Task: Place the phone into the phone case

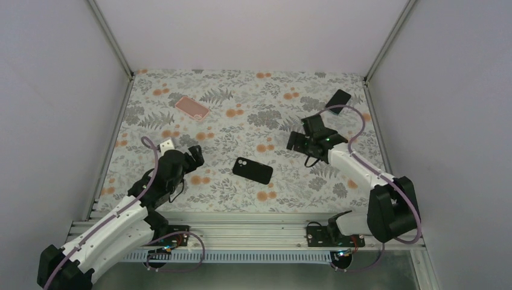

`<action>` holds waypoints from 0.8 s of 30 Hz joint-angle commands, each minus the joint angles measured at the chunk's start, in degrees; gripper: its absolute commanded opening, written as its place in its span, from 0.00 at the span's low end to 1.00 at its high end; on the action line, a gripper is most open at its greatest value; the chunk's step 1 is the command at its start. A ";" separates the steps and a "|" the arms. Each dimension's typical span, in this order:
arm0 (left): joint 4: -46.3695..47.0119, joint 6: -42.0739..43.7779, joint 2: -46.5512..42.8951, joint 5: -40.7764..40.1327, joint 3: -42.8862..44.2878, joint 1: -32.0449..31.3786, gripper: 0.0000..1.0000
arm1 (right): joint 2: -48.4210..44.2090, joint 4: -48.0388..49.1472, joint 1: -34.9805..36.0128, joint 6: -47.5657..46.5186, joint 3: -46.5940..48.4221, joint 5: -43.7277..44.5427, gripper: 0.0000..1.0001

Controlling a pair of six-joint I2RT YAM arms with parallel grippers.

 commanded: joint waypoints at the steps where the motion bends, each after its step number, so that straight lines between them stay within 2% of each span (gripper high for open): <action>1: -0.91 0.00 -1.29 3.50 -1.55 2.95 1.00 | 3.28 0.17 -6.86 -5.28 3.61 6.57 0.99; 6: -2.23 1.70 -1.45 3.90 -0.71 4.69 1.00 | 9.66 2.84 -13.61 -7.18 5.19 9.41 0.99; 14: -2.19 3.11 -1.55 4.49 -0.35 5.30 1.00 | 18.29 6.12 -22.46 -8.54 7.28 6.51 0.99; 24: -0.63 3.60 0.45 5.43 -0.61 5.47 1.00 | 28.24 6.84 -24.46 -10.61 10.84 4.12 0.99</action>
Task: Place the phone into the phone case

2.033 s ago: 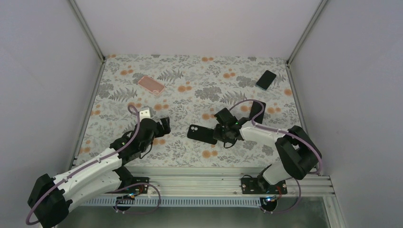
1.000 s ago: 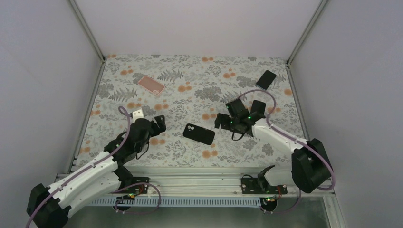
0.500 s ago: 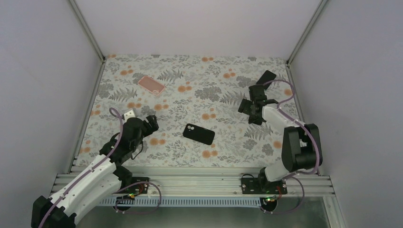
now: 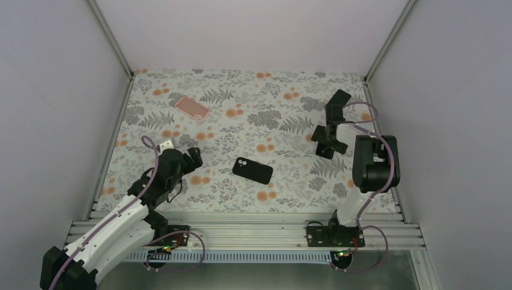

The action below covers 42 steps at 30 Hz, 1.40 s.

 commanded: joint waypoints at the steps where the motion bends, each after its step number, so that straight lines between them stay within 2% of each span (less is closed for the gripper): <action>1: 0.83 1.32 0.48 0.94 0.38 0.43 1.00 | 3.49 0.43 -0.57 -1.89 2.23 -1.16 0.99; 5: 1.37 1.78 -0.05 1.37 0.19 0.43 1.00 | 4.67 -0.28 -0.62 -2.48 2.66 -1.41 0.99; 16: 5.54 3.04 0.08 6.80 -0.11 0.43 1.00 | 4.26 -1.75 -0.53 -3.60 -0.17 -7.90 0.88; 24: 8.82 5.19 1.36 13.08 0.07 0.43 1.00 | 1.47 -2.75 0.45 -4.01 -2.93 -7.82 0.82; 30: 11.50 6.03 3.92 19.16 0.18 0.09 1.00 | 0.05 -2.24 2.33 -3.73 -3.92 -8.84 0.73; 36: 13.68 5.14 5.99 18.79 0.33 -3.41 1.00 | -0.87 -0.59 3.84 -2.91 -5.05 -10.57 0.63; 42: 16.36 3.25 7.94 17.41 0.63 -7.83 1.00 | -5.03 2.34 6.02 -1.45 -7.33 -15.08 0.61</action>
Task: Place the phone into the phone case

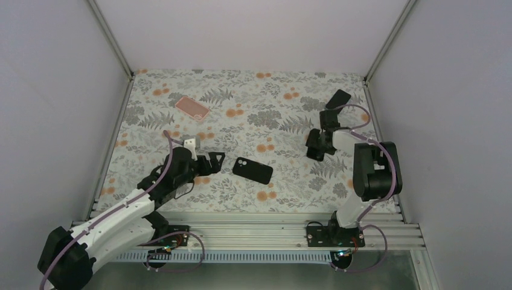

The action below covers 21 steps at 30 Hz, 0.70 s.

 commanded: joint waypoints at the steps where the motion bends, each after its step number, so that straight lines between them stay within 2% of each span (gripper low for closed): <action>1: 4.03 -1.25 1.37 -0.39 0.85 -2.81 1.00 | -2.05 -0.98 2.26 3.15 -3.31 -9.77 0.61; 9: 7.79 -3.19 3.46 -2.02 2.23 -8.75 1.00 | -12.35 6.41 4.90 8.03 -8.62 -19.48 0.60; 15: 10.80 -3.78 7.21 -7.70 3.45 -15.40 1.00 | -18.82 12.87 7.50 13.46 -13.53 -24.53 0.59; 21: 15.30 -4.28 15.60 -15.36 7.56 -23.89 1.00 | -25.83 19.69 10.85 19.65 -18.83 -28.51 0.59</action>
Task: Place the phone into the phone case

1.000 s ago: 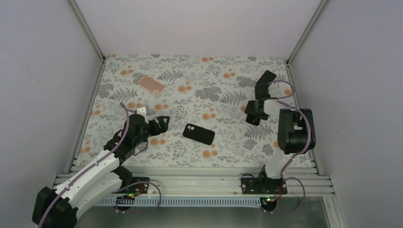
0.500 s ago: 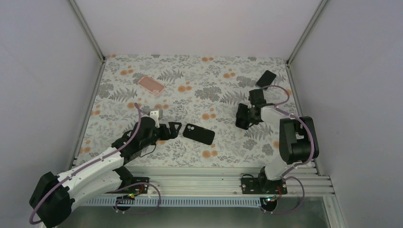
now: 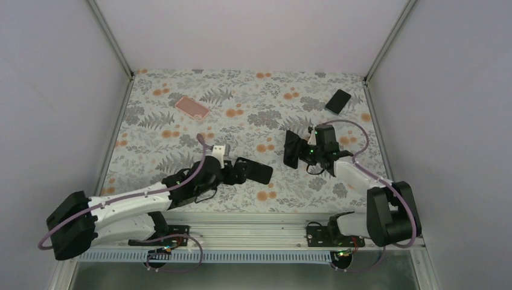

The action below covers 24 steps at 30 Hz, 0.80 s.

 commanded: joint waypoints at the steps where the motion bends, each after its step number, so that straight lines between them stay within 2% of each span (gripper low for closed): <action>1: 6.53 -0.68 5.92 -7.81 4.40 -5.44 1.00 | -5.49 8.72 2.59 6.90 -2.44 -5.65 0.59; 9: 11.14 2.01 18.66 -12.38 11.58 -10.97 1.00 | -12.06 12.10 5.56 13.13 -3.97 -6.67 0.59; 13: 12.33 3.17 21.81 -13.45 13.49 -12.02 1.00 | -13.29 14.05 6.74 15.55 -4.36 -6.81 0.59; 24: 19.99 6.62 26.50 -11.89 14.50 -12.26 0.85 | -13.50 18.39 9.42 19.72 -6.34 -8.40 0.59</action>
